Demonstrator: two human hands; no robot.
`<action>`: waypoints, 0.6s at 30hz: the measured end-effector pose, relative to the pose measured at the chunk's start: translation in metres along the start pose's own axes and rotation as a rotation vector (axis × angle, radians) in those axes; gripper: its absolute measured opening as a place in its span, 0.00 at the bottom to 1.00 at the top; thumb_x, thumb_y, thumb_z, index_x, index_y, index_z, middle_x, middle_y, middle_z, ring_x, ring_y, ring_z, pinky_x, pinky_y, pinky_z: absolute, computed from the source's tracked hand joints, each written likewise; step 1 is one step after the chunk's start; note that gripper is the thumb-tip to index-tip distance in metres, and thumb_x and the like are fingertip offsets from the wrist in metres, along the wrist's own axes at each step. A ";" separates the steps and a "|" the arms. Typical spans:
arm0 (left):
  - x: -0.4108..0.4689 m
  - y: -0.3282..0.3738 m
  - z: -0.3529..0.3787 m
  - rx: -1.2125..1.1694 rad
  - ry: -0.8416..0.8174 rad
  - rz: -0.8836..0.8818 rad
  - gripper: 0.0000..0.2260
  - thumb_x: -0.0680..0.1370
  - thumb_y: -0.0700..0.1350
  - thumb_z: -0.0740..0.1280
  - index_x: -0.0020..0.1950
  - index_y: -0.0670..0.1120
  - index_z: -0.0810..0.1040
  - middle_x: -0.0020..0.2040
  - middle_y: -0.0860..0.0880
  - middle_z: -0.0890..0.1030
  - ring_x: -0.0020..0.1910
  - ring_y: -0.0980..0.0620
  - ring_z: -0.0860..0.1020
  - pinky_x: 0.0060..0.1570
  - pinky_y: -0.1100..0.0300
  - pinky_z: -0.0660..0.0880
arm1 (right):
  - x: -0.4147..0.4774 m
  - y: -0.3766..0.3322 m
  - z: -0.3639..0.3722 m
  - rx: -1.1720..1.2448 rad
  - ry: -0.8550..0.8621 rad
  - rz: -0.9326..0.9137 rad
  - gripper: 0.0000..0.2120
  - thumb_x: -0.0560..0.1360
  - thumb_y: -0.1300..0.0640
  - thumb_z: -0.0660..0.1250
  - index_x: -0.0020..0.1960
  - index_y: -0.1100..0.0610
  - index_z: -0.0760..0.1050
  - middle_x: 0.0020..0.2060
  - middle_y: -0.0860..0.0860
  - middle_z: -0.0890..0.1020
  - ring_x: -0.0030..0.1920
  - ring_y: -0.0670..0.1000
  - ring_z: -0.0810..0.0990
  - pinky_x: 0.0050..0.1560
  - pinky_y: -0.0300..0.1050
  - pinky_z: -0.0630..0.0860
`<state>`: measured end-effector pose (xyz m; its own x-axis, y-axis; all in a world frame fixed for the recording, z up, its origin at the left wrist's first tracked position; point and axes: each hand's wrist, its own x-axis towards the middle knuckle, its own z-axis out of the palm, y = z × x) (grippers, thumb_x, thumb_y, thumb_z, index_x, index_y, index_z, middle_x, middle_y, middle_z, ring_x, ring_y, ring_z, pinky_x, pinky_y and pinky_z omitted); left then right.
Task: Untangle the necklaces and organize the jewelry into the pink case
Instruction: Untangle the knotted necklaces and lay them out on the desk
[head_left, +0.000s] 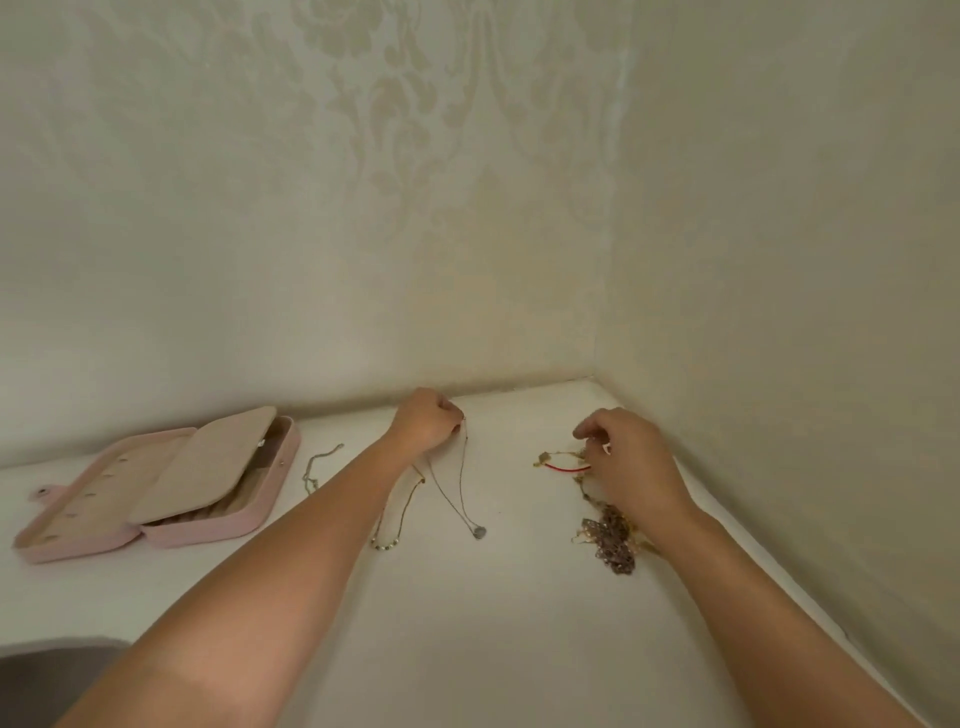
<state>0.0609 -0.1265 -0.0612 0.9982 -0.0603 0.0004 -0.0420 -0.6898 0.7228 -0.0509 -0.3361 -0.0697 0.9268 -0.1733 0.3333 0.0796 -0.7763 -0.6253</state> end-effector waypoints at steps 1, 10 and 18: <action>0.006 -0.004 0.003 0.034 0.031 0.007 0.12 0.78 0.39 0.63 0.35 0.43 0.76 0.43 0.43 0.81 0.39 0.49 0.76 0.34 0.61 0.68 | 0.002 0.006 0.001 -0.069 -0.011 0.011 0.12 0.78 0.66 0.60 0.53 0.56 0.79 0.52 0.49 0.80 0.51 0.47 0.77 0.52 0.38 0.72; 0.008 -0.007 0.026 0.240 0.199 0.079 0.21 0.79 0.42 0.62 0.71 0.39 0.66 0.67 0.38 0.70 0.66 0.40 0.70 0.63 0.53 0.68 | 0.006 0.015 0.006 -0.160 -0.180 -0.121 0.11 0.77 0.51 0.66 0.55 0.54 0.81 0.52 0.49 0.80 0.51 0.46 0.74 0.52 0.40 0.68; -0.051 0.038 0.057 0.112 -0.128 0.376 0.15 0.76 0.36 0.63 0.60 0.49 0.79 0.64 0.50 0.76 0.65 0.51 0.71 0.57 0.67 0.62 | 0.010 0.008 0.012 -0.330 -0.203 -0.079 0.08 0.82 0.55 0.57 0.53 0.55 0.74 0.53 0.50 0.76 0.58 0.54 0.69 0.57 0.48 0.64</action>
<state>0.0061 -0.1901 -0.0730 0.8990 -0.4080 0.1590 -0.4146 -0.6764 0.6087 -0.0369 -0.3366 -0.0793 0.9789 -0.0078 0.2040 0.0617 -0.9412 -0.3320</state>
